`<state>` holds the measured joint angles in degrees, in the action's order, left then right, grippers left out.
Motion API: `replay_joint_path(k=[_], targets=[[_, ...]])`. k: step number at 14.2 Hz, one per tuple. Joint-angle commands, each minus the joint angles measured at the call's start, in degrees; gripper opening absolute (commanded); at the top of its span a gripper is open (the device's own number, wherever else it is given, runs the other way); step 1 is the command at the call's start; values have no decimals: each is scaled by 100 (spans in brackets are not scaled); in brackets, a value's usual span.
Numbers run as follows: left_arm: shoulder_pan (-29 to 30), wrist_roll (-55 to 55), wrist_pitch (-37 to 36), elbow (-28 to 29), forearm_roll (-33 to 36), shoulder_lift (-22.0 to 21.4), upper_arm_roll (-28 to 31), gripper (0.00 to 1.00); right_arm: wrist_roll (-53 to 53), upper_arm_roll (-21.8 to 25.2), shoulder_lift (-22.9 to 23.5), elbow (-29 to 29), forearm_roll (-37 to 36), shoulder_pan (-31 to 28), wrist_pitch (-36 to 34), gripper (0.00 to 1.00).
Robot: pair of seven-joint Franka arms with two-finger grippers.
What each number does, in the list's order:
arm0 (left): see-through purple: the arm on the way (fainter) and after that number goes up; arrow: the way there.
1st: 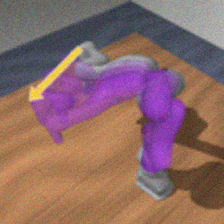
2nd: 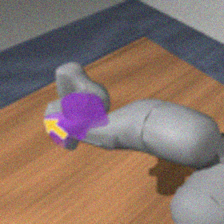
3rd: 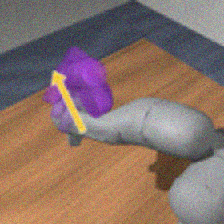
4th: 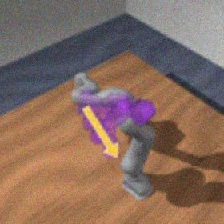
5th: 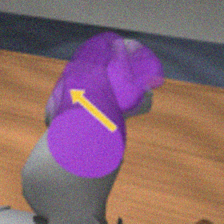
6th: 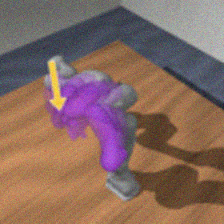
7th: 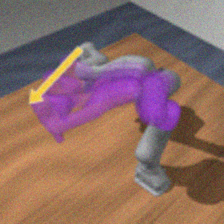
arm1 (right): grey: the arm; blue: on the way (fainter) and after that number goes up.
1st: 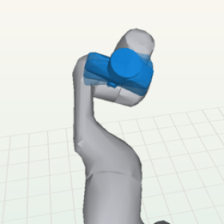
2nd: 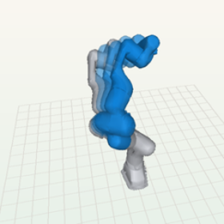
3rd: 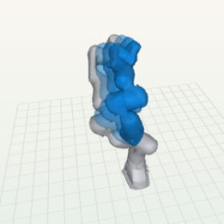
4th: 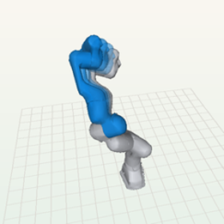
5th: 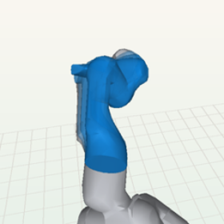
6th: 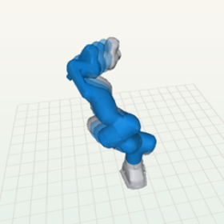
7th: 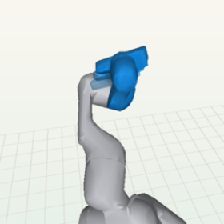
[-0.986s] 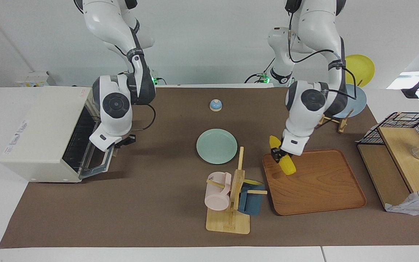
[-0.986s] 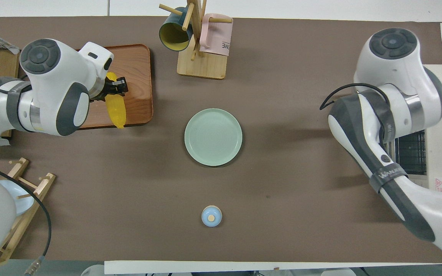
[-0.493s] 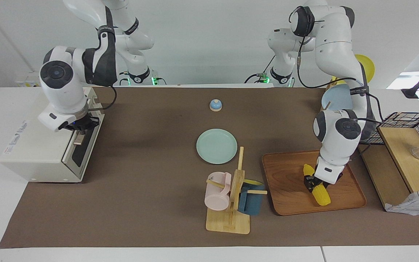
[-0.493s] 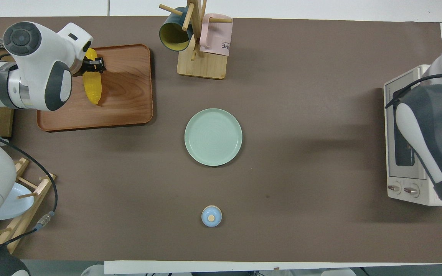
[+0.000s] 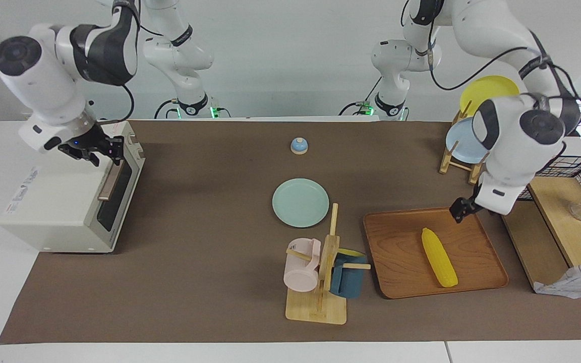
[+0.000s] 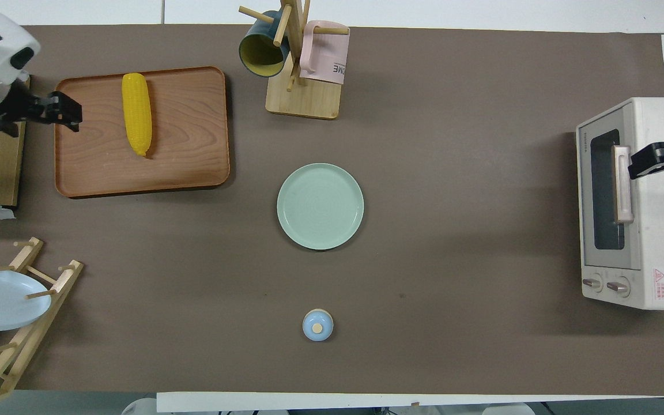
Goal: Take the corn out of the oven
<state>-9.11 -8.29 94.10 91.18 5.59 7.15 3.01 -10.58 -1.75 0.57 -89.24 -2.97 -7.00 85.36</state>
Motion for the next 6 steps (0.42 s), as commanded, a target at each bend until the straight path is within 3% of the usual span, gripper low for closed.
replay_joint_path(k=[1, 2, 4, 6], targets=[[128, 196, -829, 278, -365, -1003, -19, 100, 21, 25, 41, 671, 296, -90, -685, 100], [129, 292, -1014, 260, -365, -1188, -28, 100, 47, 60, 5, 637, 384, -108, -748, 100], [129, 713, -1191, 146, -365, -1417, -63, 100, 274, 61, -345, -19, 385, -73, -670, 100], [120, 776, -1385, 76, -365, -1462, -46, 100, 408, 52, -355, -49, 359, -38, -669, 100]])
